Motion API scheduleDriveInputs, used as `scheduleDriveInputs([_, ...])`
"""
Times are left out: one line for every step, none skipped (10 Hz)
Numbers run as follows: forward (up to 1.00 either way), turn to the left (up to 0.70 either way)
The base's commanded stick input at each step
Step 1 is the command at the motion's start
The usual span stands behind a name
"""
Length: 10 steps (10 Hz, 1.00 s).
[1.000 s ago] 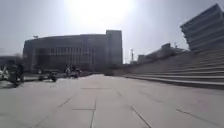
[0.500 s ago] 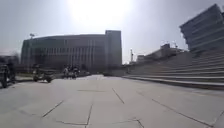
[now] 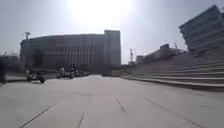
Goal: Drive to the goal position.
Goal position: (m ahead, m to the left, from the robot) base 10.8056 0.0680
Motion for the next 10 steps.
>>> scheduleDriveInputs([1.0,0.0])
scheduleDriveInputs([1.0,0.0])
scheduleDriveInputs([1.0,0.01])
scheduleDriveInputs([1.0,0.06])
scheduleDriveInputs([1.0,0.4])
scheduleDriveInputs([1.0,0.4])
scheduleDriveInputs([1.0,0.4])
scheduleDriveInputs([1.0,0.35])
scheduleDriveInputs([1.0,0.23])
scheduleDriveInputs([1.0,0.0])
